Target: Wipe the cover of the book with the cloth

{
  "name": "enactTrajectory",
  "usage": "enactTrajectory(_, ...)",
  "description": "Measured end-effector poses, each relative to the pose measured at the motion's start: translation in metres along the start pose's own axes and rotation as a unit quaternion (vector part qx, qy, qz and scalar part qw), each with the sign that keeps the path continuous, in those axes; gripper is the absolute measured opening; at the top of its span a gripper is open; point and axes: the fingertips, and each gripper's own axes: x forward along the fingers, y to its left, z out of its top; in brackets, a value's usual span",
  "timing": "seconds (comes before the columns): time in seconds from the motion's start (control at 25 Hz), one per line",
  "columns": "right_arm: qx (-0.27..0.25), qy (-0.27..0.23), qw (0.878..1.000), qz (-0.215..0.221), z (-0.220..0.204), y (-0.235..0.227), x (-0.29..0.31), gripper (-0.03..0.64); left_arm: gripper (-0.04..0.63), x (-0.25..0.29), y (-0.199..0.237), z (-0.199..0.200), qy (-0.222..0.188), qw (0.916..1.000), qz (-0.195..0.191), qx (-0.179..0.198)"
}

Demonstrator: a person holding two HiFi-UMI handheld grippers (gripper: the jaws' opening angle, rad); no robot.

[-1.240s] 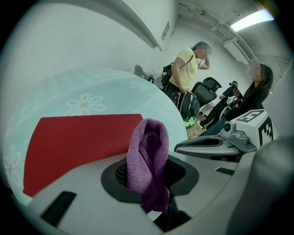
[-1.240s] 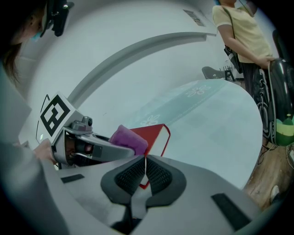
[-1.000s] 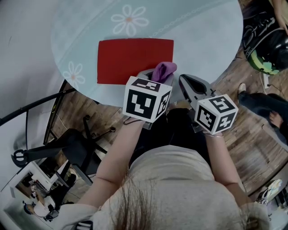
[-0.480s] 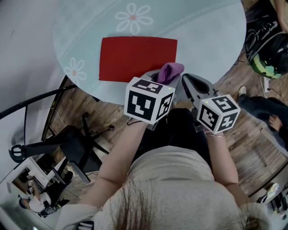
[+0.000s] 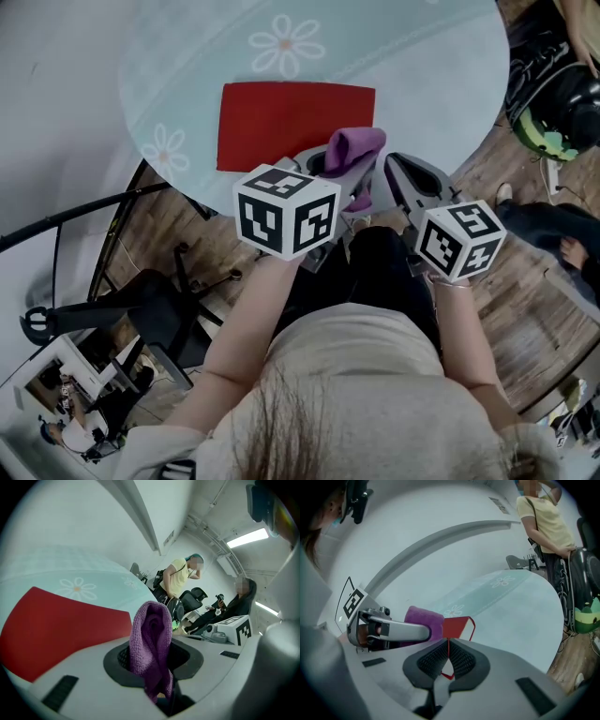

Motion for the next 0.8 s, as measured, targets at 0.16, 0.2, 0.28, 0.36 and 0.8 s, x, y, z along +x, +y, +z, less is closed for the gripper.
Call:
enactTrajectory(0.16,-0.006,-0.006,1.0,-0.011,-0.001,0.009,0.002,0.023,0.11,-0.02,0.007,0.005,-0.012,0.9999,-0.007,0.001)
enactTrajectory(0.2,-0.006,-0.009,1.0,-0.014,-0.001,0.012,0.003,0.023,0.11,-0.026,0.009,0.005,-0.013,0.9999,-0.011,0.003)
enactTrajectory(0.28,-0.007,-0.017,1.0,-0.019,0.0,0.02,0.006,0.023,0.11,-0.038,0.015,0.004,-0.013,0.9997,-0.018,0.007)
enactTrajectory(0.36,-0.01,-0.027,0.999,-0.017,0.004,0.032,0.01,0.023,0.11,-0.05,0.023,0.005,-0.017,0.9995,-0.022,0.012)
enactTrajectory(0.8,-0.037,-0.089,0.995,-0.008,0.032,0.111,0.019,0.021,0.109,-0.126,0.052,0.029,-0.063,0.9955,-0.045,0.055)
